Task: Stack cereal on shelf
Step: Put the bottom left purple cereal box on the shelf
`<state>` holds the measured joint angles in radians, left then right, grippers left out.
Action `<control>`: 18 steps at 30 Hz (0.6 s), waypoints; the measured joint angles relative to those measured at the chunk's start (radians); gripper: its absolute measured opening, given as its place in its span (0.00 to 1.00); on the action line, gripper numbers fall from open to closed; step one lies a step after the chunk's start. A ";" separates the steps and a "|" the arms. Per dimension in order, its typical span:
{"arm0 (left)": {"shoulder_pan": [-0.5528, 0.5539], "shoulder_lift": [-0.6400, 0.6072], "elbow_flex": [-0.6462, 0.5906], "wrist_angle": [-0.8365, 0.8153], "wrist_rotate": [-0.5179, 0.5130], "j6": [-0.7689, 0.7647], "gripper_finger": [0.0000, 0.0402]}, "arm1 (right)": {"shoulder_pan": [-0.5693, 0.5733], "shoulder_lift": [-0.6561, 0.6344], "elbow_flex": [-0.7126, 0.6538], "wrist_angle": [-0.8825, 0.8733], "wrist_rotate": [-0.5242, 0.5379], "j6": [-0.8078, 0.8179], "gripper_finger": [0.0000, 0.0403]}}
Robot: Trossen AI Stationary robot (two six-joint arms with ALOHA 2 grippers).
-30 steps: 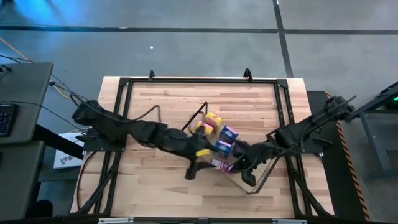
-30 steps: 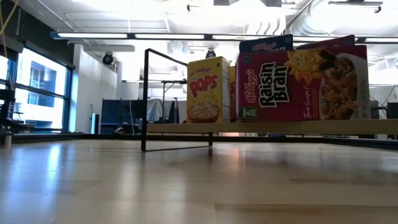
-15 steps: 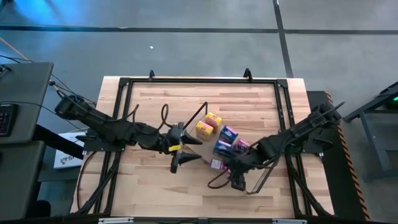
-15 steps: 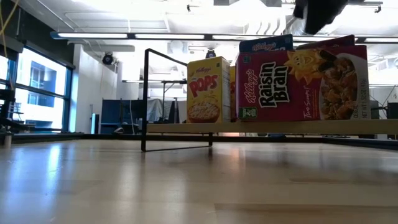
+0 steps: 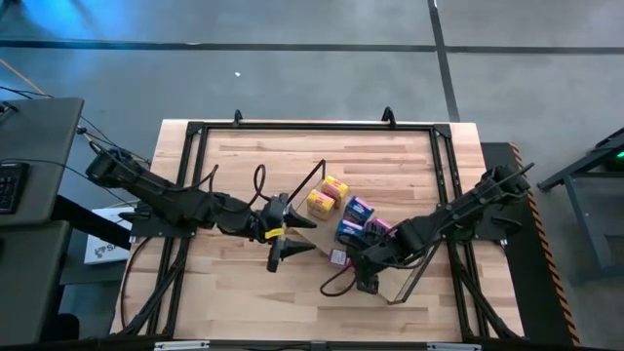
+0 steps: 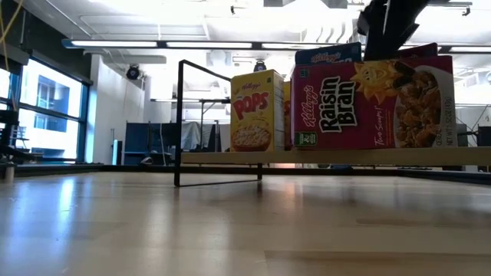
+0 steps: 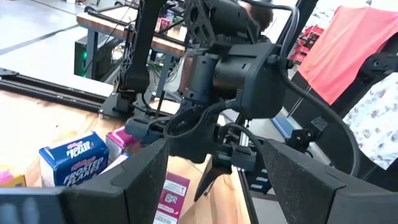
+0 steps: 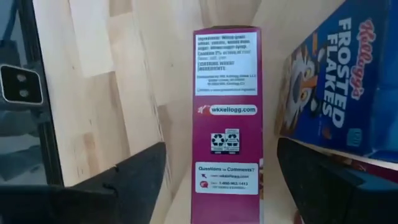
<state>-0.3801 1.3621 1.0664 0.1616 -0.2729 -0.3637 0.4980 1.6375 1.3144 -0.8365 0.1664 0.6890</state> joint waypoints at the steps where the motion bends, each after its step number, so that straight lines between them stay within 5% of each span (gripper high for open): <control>1: 0.000 0.000 0.000 -0.007 0.000 -0.001 0.63 | 0.000 0.000 0.000 -0.002 0.000 -0.008 0.74; 18: 0.000 0.000 0.000 -0.069 0.000 0.057 0.63 | 0.000 0.049 -0.022 0.002 0.012 -0.018 0.74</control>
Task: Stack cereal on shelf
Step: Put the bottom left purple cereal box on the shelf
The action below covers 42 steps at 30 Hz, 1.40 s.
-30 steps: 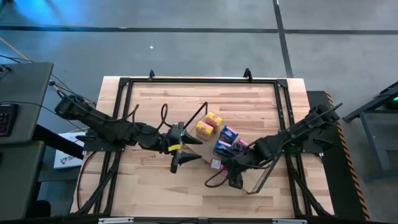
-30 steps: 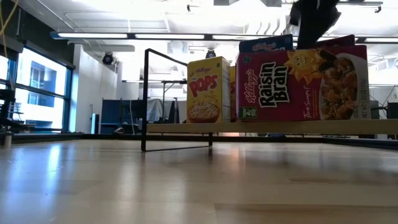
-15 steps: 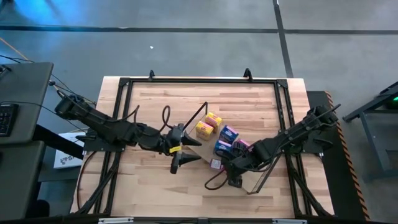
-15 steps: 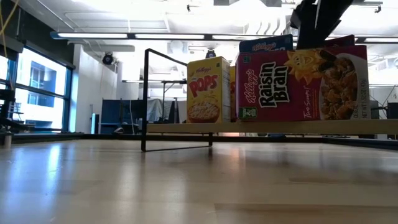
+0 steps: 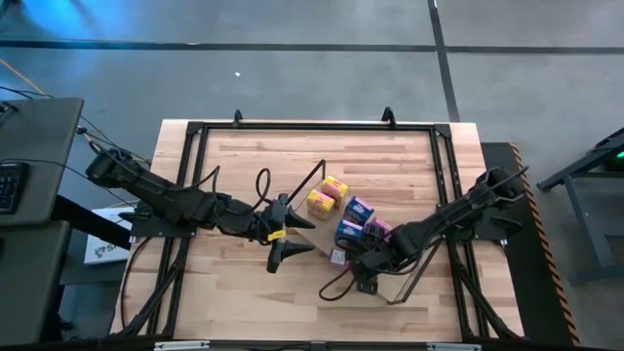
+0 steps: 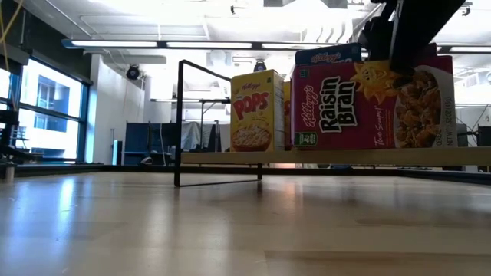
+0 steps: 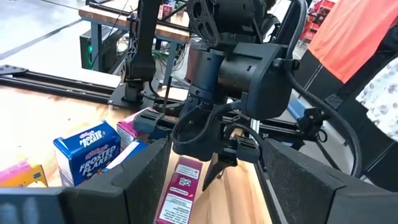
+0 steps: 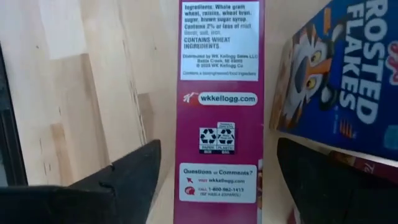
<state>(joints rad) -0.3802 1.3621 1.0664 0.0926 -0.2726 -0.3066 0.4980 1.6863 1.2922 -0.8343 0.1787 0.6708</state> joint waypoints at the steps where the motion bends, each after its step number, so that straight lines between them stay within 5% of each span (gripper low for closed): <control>1: 0.000 0.000 0.000 -0.001 0.000 0.002 0.64 | 0.000 0.003 0.000 0.005 0.002 -0.002 0.74; 10: 0.000 0.000 0.000 -0.004 0.000 0.003 0.63 | 0.001 0.025 0.002 0.007 0.024 0.008 0.72; 25: 0.000 0.000 0.000 -0.021 0.000 0.003 0.63 | 0.000 0.026 0.005 0.006 0.008 0.026 0.42; 37: 0.000 -0.054 0.000 -0.051 0.087 -0.058 0.63 | 0.041 -0.085 0.032 0.003 -0.090 -0.013 0.40; 42: 0.000 -0.125 0.000 -0.096 0.102 -0.083 0.63 | 0.101 -0.178 0.032 0.021 -0.052 0.045 0.40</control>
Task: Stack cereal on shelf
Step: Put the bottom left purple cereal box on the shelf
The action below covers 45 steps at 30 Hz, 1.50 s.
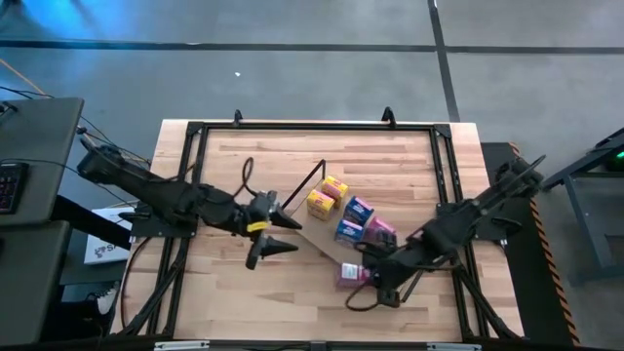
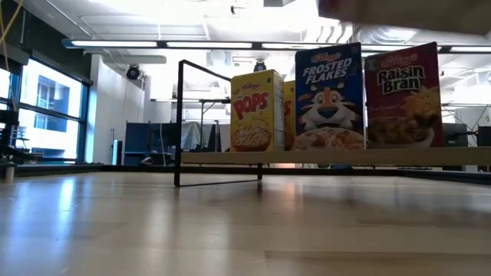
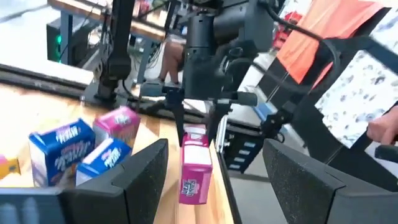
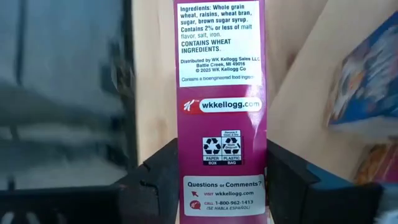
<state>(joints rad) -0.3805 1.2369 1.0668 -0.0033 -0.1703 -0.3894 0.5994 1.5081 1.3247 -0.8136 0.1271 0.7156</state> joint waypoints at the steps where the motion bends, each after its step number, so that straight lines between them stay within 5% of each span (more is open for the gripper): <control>1: 0.000 -0.012 0.000 0.000 0.000 0.004 0.64 | 0.010 -0.022 0.000 0.016 0.030 0.018 0.40; 6: 0.000 -0.044 0.000 0.029 -0.052 0.038 0.64 | 0.046 -0.113 0.002 0.175 0.255 0.025 0.40; 16: 0.001 -0.012 0.001 0.197 -0.099 0.080 0.63 | 0.030 -0.233 0.002 0.435 0.601 -0.214 0.40; 24: 0.030 0.112 0.001 0.481 -0.163 0.219 0.64 | -0.038 -0.237 0.002 0.625 0.549 -0.383 0.40; 40: 0.054 0.209 0.000 0.602 -0.161 0.209 0.63 | -0.050 -0.220 0.002 0.623 0.502 -0.384 0.40; 45: 0.053 0.209 0.000 0.602 -0.159 0.208 0.54 | -0.050 -0.219 0.002 0.623 0.504 -0.381 0.40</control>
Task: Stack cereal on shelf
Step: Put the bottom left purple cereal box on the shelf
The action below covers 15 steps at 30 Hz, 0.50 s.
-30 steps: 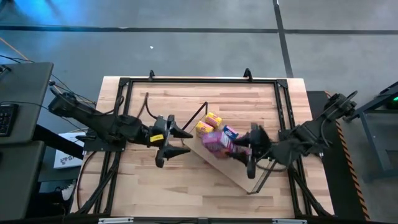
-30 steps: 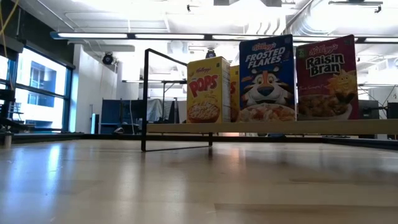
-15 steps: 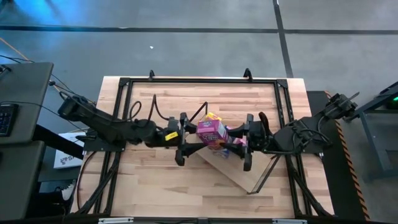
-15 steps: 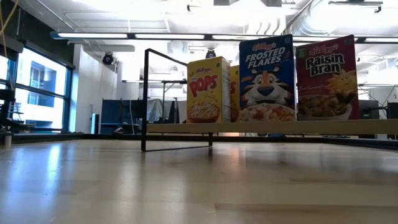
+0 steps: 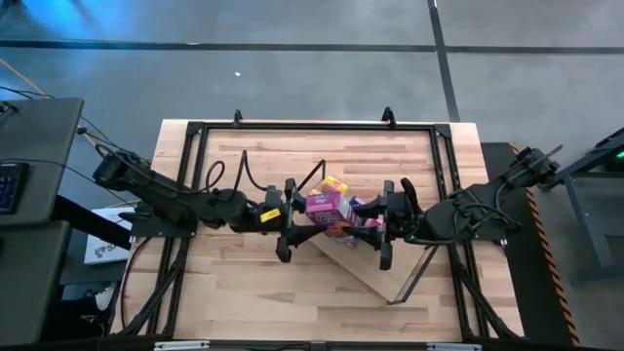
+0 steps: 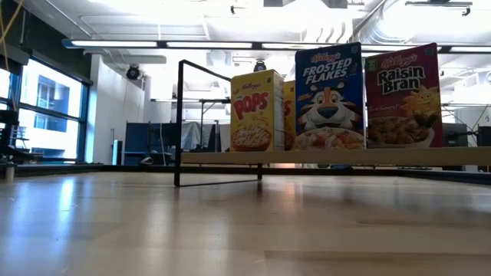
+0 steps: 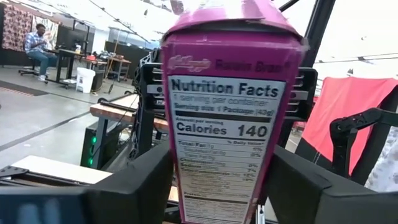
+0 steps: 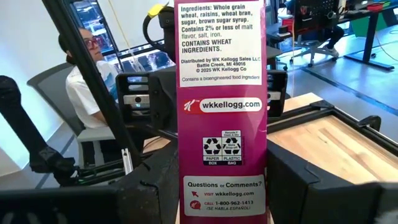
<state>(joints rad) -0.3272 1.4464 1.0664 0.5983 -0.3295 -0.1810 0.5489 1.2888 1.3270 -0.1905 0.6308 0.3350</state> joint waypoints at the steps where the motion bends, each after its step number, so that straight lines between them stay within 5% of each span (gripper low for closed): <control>1: 0.000 0.000 0.000 0.000 0.000 0.000 0.51 | 0.000 0.000 0.000 0.000 0.003 0.003 0.40; 7: 0.000 0.000 0.000 -0.001 0.001 0.012 0.37 | 0.000 0.000 0.000 -0.001 0.001 0.005 0.41; 15: 0.001 -0.016 0.001 -0.108 -0.007 0.022 0.33 | 0.001 -0.048 0.001 -0.046 0.013 0.055 0.52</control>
<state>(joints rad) -0.3264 1.4307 1.0676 0.4902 -0.3369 -0.1594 0.5499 1.2407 1.3283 -0.2369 0.6441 0.3901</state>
